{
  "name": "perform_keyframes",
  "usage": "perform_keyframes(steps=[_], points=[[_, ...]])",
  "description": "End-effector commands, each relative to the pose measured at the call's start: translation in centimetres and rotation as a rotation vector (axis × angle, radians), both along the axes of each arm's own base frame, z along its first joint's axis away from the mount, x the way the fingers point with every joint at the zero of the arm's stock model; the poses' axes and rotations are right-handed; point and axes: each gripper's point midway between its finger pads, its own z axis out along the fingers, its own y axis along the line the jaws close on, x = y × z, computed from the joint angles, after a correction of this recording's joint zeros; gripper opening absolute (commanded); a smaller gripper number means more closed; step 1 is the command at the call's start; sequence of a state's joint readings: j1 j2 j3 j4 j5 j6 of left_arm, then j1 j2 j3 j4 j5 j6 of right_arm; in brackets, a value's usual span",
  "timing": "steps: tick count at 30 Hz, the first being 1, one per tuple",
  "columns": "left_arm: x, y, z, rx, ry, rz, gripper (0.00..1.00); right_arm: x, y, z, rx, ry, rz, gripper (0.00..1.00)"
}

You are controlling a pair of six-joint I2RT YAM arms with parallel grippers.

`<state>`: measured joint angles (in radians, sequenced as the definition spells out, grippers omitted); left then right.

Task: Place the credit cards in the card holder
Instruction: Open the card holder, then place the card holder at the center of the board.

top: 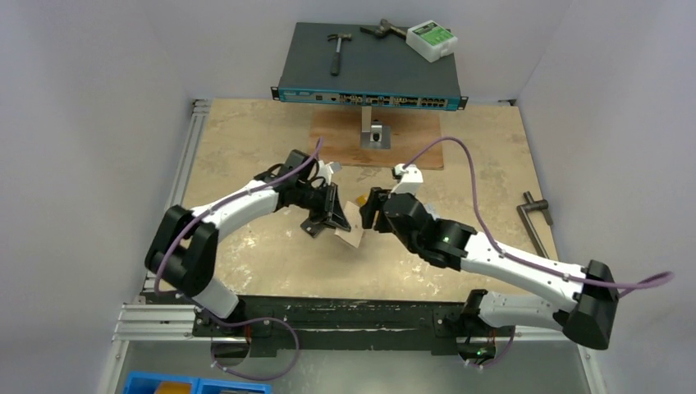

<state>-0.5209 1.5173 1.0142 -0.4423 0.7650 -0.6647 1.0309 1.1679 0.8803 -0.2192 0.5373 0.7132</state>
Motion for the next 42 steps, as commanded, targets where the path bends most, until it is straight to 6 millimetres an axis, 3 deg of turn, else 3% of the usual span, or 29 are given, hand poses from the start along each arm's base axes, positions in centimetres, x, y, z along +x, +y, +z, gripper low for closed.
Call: perform_keyframes(steps=[1,4,9,14,17,24,27,36,39,42], points=[[1.3,-2.1,-3.3,-0.007,-0.049,-0.040,0.01,-1.0,-4.7,0.1,0.014,0.013,-0.110,0.59],[2.0,-2.5,-6.2,0.028,-0.057,-0.045,0.04,-1.6,-6.6,0.2,0.012,0.008,-0.139,0.58],[2.2,-3.0,-9.4,0.049,-0.023,-0.031,0.24,-1.9,-7.7,-0.5,-0.031,0.015,-0.149,0.56],[1.7,-3.1,-9.6,0.029,-0.032,-0.015,0.71,-1.6,-7.2,-1.5,-0.088,0.031,-0.122,0.56],[1.6,-2.8,-8.1,0.015,-0.063,-0.026,0.87,-1.3,-6.7,-2.3,-0.101,0.042,-0.104,0.56],[1.1,-1.2,0.1,-0.110,-0.213,-0.121,0.88,0.5,-4.5,-4.0,-0.102,0.075,-0.028,0.54],[0.7,0.4,2.5,-0.145,-0.306,-0.174,0.86,1.4,-2.8,-4.9,-0.104,0.090,0.024,0.53],[3.4,7.8,4.6,-0.039,-0.558,-0.172,0.86,4.1,4.4,-7.0,-0.080,0.148,0.161,0.52],[3.8,9.8,4.5,0.037,-0.630,-0.209,0.89,5.0,6.6,-7.4,-0.055,0.152,0.195,0.52],[4.1,11.2,3.9,0.093,-0.660,-0.237,0.91,5.0,8.0,-9.3,-0.047,0.180,0.236,0.52]])
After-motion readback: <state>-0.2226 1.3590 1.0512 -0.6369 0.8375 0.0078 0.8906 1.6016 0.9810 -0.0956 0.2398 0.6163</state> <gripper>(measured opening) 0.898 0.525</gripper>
